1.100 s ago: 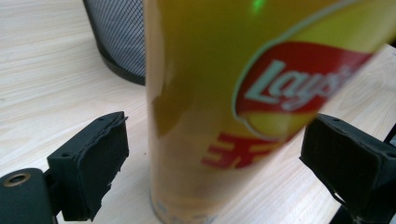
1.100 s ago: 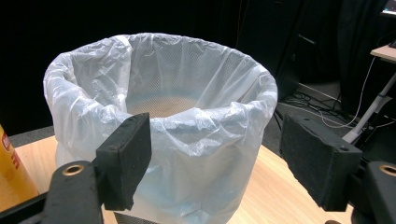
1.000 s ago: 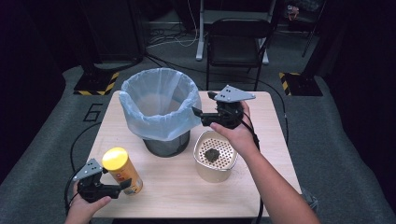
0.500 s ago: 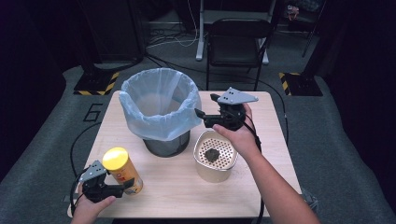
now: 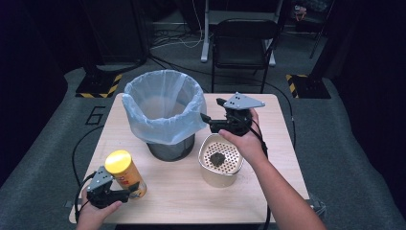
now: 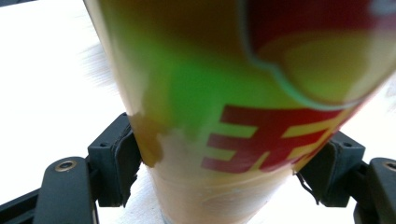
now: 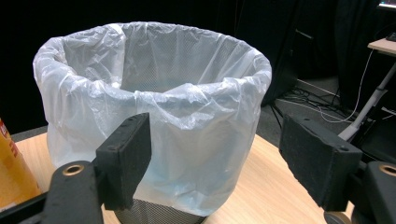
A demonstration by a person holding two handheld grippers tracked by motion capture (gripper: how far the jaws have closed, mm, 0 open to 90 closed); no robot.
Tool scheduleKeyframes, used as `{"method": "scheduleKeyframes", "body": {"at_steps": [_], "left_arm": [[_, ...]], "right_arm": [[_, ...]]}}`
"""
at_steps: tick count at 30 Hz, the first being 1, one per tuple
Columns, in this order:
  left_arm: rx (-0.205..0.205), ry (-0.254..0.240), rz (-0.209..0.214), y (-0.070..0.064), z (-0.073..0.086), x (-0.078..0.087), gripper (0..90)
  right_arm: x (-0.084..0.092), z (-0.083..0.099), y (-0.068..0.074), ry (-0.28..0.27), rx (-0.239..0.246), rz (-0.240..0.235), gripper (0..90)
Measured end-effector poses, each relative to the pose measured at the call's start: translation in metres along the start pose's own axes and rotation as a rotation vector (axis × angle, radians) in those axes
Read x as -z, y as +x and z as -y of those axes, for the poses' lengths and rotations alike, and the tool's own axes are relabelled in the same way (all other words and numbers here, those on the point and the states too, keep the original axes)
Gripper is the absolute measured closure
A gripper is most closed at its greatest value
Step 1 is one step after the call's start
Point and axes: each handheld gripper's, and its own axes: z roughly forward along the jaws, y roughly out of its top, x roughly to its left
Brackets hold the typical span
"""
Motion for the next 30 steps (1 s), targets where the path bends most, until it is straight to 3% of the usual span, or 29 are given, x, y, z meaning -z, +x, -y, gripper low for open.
{"method": "scheduleKeyframes", "body": {"at_steps": [2, 4, 16, 30], "left_arm": [[0.017, 0.001, 0.002, -0.002, -0.001, 0.0, 23.9], [0.002, 0.0, -0.001, -0.001, -0.002, 0.001, 24.0], [0.022, -0.013, 0.002, 0.0, -0.022, 0.016, 24.1], [0.021, -0.021, 0.026, -0.002, -0.067, 0.038, 24.2]], "right_arm": [[0.001, 0.001, -0.001, 0.001, -0.004, 0.001, 24.9], [0.003, 0.003, -0.002, 0.0, -0.007, 0.005, 25.0], [0.012, 0.011, -0.006, 0.004, -0.013, 0.021, 25.0], [0.017, 0.029, -0.005, 0.034, -0.017, 0.037, 25.3]]}}
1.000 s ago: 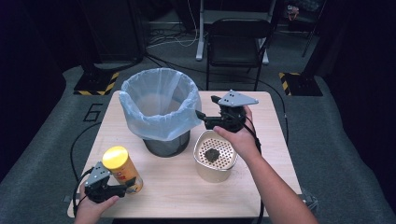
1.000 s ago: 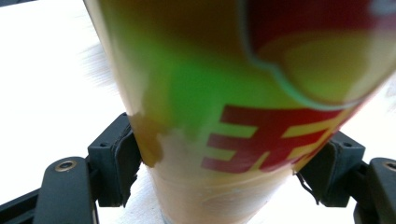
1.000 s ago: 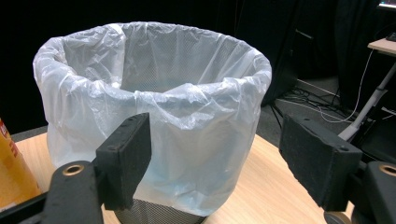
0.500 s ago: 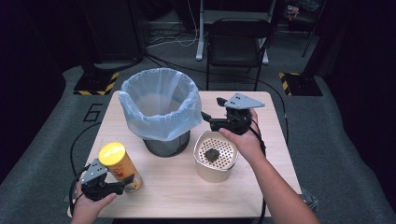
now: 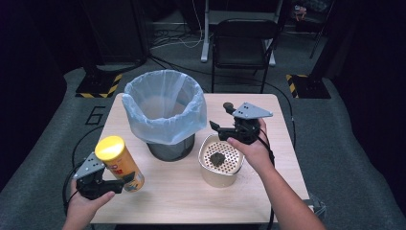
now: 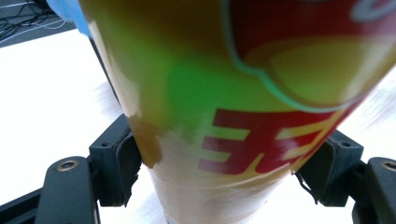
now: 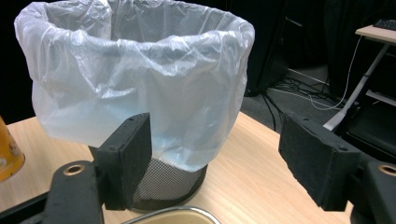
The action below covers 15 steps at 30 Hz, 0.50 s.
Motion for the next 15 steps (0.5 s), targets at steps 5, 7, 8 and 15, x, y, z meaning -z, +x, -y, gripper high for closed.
{"method": "scheduleKeyframes", "body": {"at_steps": [5, 7, 8, 15], "left_arm": [[-0.003, 0.003, 0.019, -0.001, -0.027, 0.013, 24.2], [-0.004, 0.001, 0.021, -0.002, -0.038, 0.017, 24.2], [-0.003, -0.002, 0.021, -0.003, -0.043, 0.019, 24.2], [-0.004, -0.01, 0.031, -0.003, -0.077, 0.035, 24.2]], "right_arm": [[0.004, 0.008, 0.0, 0.004, 0.001, 0.006, 25.4], [0.005, 0.011, -0.001, 0.006, -0.006, 0.007, 25.4], [0.006, 0.013, 0.0, 0.01, -0.011, 0.005, 25.4], [0.008, 0.022, 0.001, 0.024, -0.013, 0.004, 25.4]]}}
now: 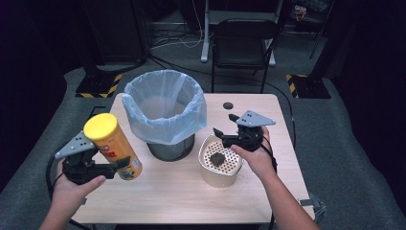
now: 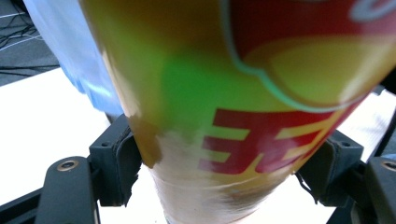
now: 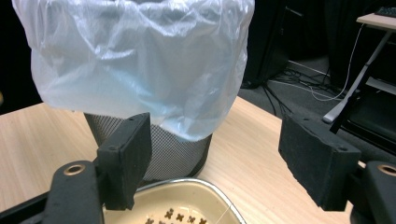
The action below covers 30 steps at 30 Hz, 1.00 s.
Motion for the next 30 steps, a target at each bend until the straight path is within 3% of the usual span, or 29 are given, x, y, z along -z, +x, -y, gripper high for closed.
{"method": "scheduleKeyframes", "body": {"at_steps": [4, 9, 14, 23, 24, 30], "left_arm": [[-0.005, -0.011, -0.003, -0.004, -0.031, 0.016, 24.2], [-0.017, -0.01, -0.012, -0.007, -0.052, 0.025, 24.2], [-0.025, -0.01, -0.008, -0.009, -0.078, 0.03, 24.2], [-0.031, -0.012, -0.001, -0.009, -0.11, 0.029, 24.3], [-0.032, -0.016, 0.012, -0.01, -0.119, 0.027, 24.2], [-0.041, -0.027, 0.025, -0.013, -0.146, 0.019, 24.3]], "right_arm": [[0.001, 0.007, 0.004, -0.003, 0.01, 0.009, 25.4], [0.001, 0.013, 0.012, -0.002, 0.031, 0.007, 25.4], [-0.001, 0.017, 0.021, 0.016, 0.089, 0.018, 25.4], [-0.002, 0.024, 0.022, 0.01, 0.045, -0.01, 25.4], [-0.001, 0.026, 0.022, 0.001, 0.022, -0.015, 25.4], [0.003, 0.03, 0.021, 0.001, 0.021, -0.001, 25.4]]}}
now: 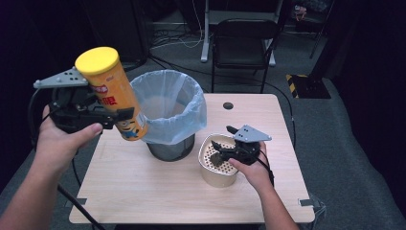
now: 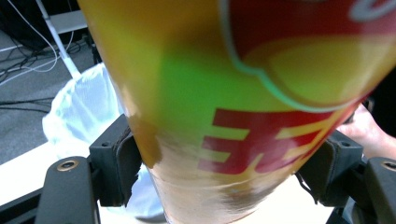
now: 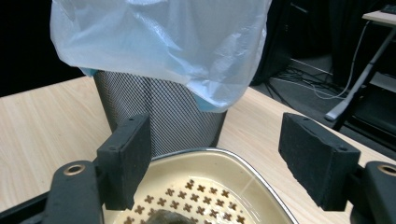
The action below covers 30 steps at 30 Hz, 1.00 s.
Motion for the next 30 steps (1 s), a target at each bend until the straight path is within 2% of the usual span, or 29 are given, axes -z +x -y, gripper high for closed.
{"method": "scheduleKeyframes", "body": {"at_steps": [4, 6, 10, 11, 13, 17, 23, 28, 30], "left_arm": [[-0.004, 0.007, -0.007, 0.001, -0.01, -0.01, 24.3], [0.005, 0.022, -0.01, 0.003, -0.016, -0.022, 24.2], [0.005, 0.032, -0.014, 0.006, -0.02, -0.039, 24.3], [0.005, 0.032, -0.014, 0.006, -0.02, -0.039, 24.3], [0.0, 0.035, -0.02, 0.008, -0.023, -0.046, 24.3], [0.015, 0.03, -0.037, 0.016, -0.03, -0.063, 24.3], [0.042, 0.022, -0.039, 0.027, -0.033, -0.08, 24.3], [0.057, 0.006, -0.059, 0.038, -0.033, -0.099, 24.3], [0.062, 0.008, -0.067, 0.039, -0.033, -0.103, 24.3]], "right_arm": [[0.002, 0.0, 0.0, -0.009, -0.002, -0.005, 25.4], [0.004, 0.0, 0.001, -0.015, -0.019, -0.005, 25.4], [0.007, 0.0, -0.001, -0.02, -0.017, 0.0, 25.4], [0.007, 0.0, -0.001, -0.02, -0.017, 0.0, 25.4], [0.008, 0.0, -0.001, -0.023, -0.029, 0.001, 25.4], [0.009, 0.002, -0.002, -0.025, -0.031, 0.004, 25.6], [0.009, 0.004, -0.003, -0.025, -0.031, 0.011, 25.6], [0.01, 0.006, -0.005, -0.03, -0.055, 0.01, 25.8], [0.01, 0.006, -0.005, -0.027, -0.047, 0.013, 25.8]]}}
